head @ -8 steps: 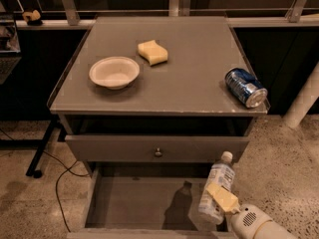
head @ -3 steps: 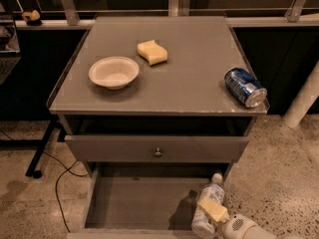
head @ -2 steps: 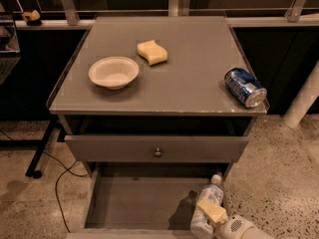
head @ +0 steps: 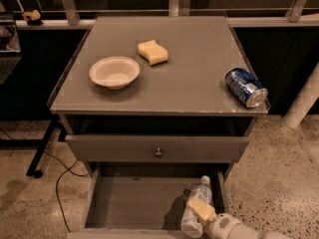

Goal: Place blue plastic bottle into middle drawer

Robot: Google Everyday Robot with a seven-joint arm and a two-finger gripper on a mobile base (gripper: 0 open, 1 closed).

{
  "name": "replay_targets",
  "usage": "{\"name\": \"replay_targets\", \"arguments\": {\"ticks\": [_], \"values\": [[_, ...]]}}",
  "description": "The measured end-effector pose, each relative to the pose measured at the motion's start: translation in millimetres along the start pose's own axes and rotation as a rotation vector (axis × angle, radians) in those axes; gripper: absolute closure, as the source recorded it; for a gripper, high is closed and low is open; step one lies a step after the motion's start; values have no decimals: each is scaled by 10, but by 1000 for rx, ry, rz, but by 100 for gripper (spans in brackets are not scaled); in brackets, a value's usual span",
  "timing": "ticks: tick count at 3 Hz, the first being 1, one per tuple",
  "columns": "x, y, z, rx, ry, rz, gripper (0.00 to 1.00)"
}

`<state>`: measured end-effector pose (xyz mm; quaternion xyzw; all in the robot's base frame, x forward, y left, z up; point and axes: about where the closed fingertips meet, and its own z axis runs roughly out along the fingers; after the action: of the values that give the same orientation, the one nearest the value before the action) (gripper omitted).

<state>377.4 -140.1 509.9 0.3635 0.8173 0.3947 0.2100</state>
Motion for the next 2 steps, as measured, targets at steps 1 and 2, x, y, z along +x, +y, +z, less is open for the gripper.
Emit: {"name": "replay_targets", "arguments": {"ticks": [1,2], "values": [[71,43,206,-17,34,-5,100],[117,129,386,-30,64,-25,100]]}}
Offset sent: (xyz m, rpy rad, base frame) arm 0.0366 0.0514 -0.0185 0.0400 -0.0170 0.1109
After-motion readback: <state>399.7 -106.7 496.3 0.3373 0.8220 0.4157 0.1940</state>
